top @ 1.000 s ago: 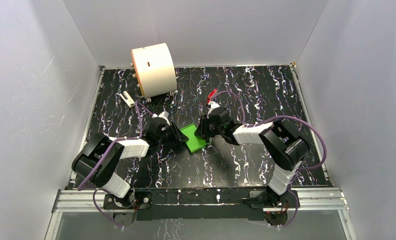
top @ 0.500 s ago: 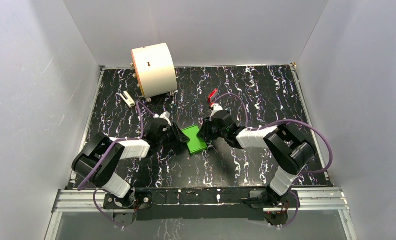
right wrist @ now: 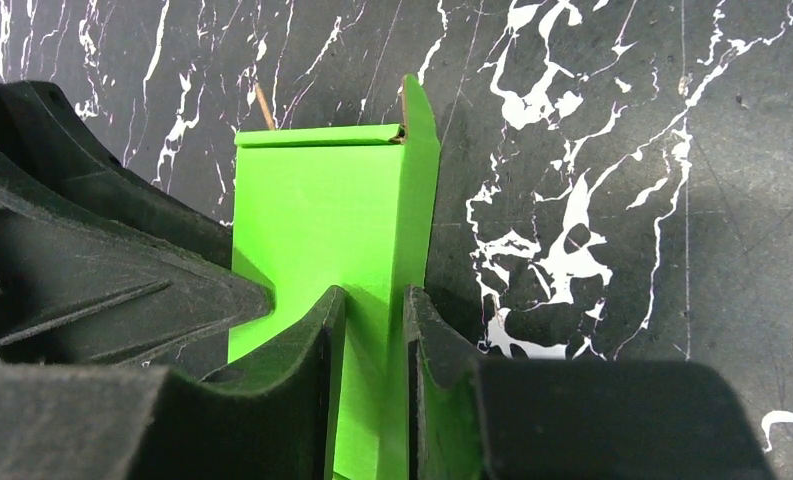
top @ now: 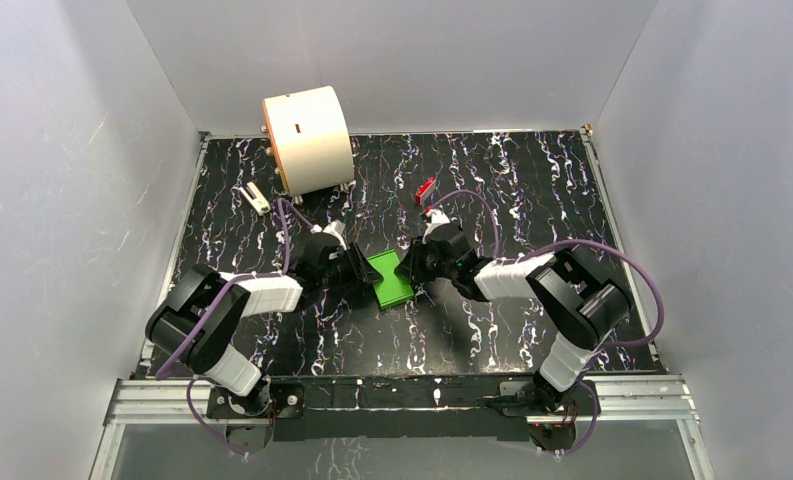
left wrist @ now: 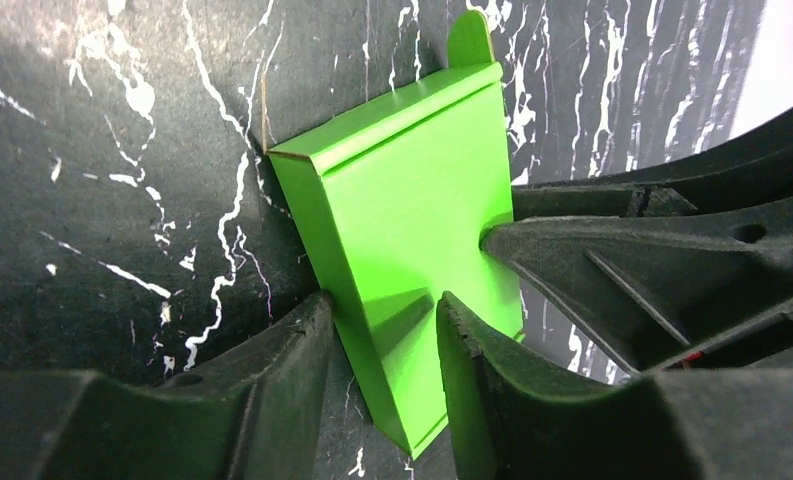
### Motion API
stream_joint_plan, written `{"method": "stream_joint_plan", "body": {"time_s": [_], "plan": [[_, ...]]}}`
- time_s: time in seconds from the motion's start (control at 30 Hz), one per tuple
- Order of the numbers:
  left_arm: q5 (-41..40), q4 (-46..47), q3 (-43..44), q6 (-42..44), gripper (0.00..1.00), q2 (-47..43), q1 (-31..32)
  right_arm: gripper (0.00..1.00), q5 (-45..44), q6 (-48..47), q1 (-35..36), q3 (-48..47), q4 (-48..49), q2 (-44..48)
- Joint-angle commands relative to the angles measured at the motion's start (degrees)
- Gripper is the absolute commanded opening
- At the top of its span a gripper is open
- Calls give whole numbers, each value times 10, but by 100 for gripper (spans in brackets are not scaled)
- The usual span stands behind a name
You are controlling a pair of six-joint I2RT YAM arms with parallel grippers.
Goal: Fold the paper box
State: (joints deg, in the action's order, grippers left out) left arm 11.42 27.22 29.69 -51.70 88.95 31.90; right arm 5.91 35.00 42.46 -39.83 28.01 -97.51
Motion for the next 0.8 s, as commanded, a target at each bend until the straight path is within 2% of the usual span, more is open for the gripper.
{"method": "stream_joint_plan", "body": {"time_s": [0.0, 0.1, 0.37, 0.53, 0.77], "plan": [[-75, -103, 51, 73, 44, 36, 12, 29, 105, 26, 41, 20, -17, 15], [-103, -124, 89, 110, 45, 57, 11, 36, 102, 17, 41, 32, -26, 39], [-168, -111, 135, 212, 53, 72, 10, 59, 35, -54, 21, 54, -96, 140], [-221, -126, 123, 209, 61, -13, 10, 76, -1, -145, 3, 38, -149, 193], [-266, -223, 65, 132, 69, -149, 9, 82, 21, -240, -24, -14, -159, 171]]}}
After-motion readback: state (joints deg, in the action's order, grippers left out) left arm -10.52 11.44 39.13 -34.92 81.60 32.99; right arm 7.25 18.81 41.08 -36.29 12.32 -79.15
